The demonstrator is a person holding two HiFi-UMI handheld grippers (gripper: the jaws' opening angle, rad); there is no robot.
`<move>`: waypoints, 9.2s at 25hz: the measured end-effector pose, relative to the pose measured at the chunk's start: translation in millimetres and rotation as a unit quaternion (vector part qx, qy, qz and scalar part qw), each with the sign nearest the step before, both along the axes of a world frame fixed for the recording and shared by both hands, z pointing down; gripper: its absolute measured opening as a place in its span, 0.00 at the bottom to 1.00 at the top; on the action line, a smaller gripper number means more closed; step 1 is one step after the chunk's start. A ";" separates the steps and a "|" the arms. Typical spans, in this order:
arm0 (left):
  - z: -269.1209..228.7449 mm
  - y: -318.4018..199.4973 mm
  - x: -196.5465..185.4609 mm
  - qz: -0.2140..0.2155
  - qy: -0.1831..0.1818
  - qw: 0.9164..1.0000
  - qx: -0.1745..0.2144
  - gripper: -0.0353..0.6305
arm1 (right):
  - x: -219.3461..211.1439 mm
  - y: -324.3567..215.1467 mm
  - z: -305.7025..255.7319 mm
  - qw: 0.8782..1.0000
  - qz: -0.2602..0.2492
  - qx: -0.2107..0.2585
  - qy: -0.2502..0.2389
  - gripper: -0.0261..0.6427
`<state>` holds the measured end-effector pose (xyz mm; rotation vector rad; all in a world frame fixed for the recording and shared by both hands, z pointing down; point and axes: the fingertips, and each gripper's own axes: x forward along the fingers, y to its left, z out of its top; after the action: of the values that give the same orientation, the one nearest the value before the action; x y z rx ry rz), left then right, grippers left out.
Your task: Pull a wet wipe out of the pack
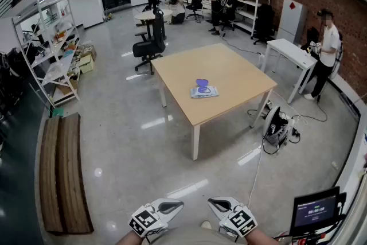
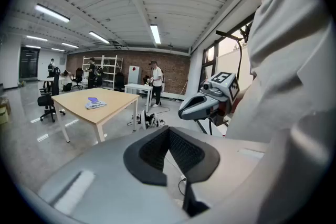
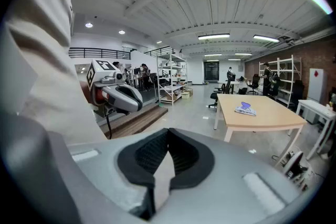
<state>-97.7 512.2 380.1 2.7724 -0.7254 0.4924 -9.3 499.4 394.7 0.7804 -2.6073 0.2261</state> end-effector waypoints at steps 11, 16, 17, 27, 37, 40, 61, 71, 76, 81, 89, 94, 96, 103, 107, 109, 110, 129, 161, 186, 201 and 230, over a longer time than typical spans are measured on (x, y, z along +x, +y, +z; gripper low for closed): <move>-1.4 1.8 8.5 0.018 0.032 0.999 -0.010 0.06 | -1.1 8.8 0.6 1.000 0.027 -0.008 0.001 0.04; -5.8 10.3 3.1 0.013 0.040 0.999 -0.008 0.06 | -10.0 22.9 -0.6 0.999 0.029 -0.016 -0.002 0.04; -5.1 12.9 2.1 0.010 0.043 0.999 -0.010 0.06 | -11.1 25.5 -0.6 0.999 0.031 -0.017 -0.003 0.04; 1.0 10.4 16.1 0.000 0.043 0.999 -0.012 0.06 | 1.0 19.5 2.9 1.000 0.019 -0.019 -0.005 0.04; 5.8 -10.0 58.4 -0.013 0.041 0.999 -0.004 0.06 | 39.3 3.9 15.9 1.000 0.001 -0.024 -0.006 0.04; 9.9 -23.3 79.3 -0.017 0.044 0.999 0.000 0.06 | 59.4 -4.5 22.1 1.000 -0.006 -0.020 0.002 0.04; 24.6 -120.6 134.6 -0.030 0.033 0.999 -0.010 0.06 | 125.4 -102.9 39.0 0.999 0.014 -0.029 -0.012 0.04; 1.7 -235.4 102.2 0.002 0.099 0.995 -0.003 0.06 | 86.8 -211.5 19.9 0.999 0.039 -0.014 0.008 0.04; -7.5 -294.6 68.6 0.017 0.088 0.996 0.017 0.06 | 53.2 -277.1 4.2 0.999 0.049 -0.002 0.011 0.04; -2.7 -347.2 26.4 0.021 0.061 0.997 0.041 0.06 | 9.5 -327.7 6.3 0.999 0.048 -0.006 0.015 0.04; 18.4 -414.1 -12.8 0.010 0.054 0.998 0.043 0.06 | -29.0 -386.8 21.7 0.999 0.038 -0.005 0.015 0.04; 30.7 -464.2 -3.2 0.008 0.050 0.998 0.034 0.06 | -16.7 -438.2 29.8 0.999 0.047 -0.013 0.006 0.04; 38.3 -490.6 8.4 0.009 0.044 0.999 0.030 0.06 | -6.8 -465.5 37.7 0.999 0.046 -0.018 0.001 0.04; 49.8 -582.4 38.4 -0.003 0.030 0.999 0.025 0.06 | 18.8 -561.5 47.3 1.000 0.029 -0.007 -0.004 0.04; 55.4 -653.5 76.7 -0.015 0.016 0.999 0.023 0.06 | 49.5 -637.4 53.8 1.000 0.007 -0.007 -0.003 0.04; 55.1 -682.3 91.4 -0.020 0.010 0.999 0.023 0.06 | 62.4 -666.7 55.5 1.000 -0.005 -0.005 -0.001 0.04; 55.2 -696.0 97.7 -0.024 0.008 0.999 0.022 0.06 | 68.5 -680.0 57.1 1.000 -0.010 -0.005 0.000 0.04; 128.8 -857.2 103.4 -0.078 -0.050 0.995 -0.034 0.06 | 87.5 -836.1 122.0 0.998 -0.044 -0.038 0.026 0.05; 310.8 -982.9 27.1 -0.029 -0.112 0.984 -0.136 0.06 | 33.9 -988.2 301.7 0.974 0.059 -0.146 0.163 0.12; 354.6 -986.7 38.1 -0.006 -0.130 0.979 -0.159 0.06 | 27.8 -1005.0 328.6 0.972 0.071 -0.157 0.159 0.08; 351.5 -983.7 38.0 -0.015 -0.150 0.976 -0.156 0.06 | 49.2 -1006.0 308.8 0.974 0.103 -0.149 0.136 0.05; 339.5 -979.7 40.4 -0.043 -0.165 0.975 -0.145 0.06 | 118.3 -1012.6 279.2 0.968 0.186 -0.127 0.112 0.05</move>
<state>-57.3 -467.5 719.6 2.4032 -0.7669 0.9737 109.0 -513.2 674.0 1.1221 -2.1518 0.5341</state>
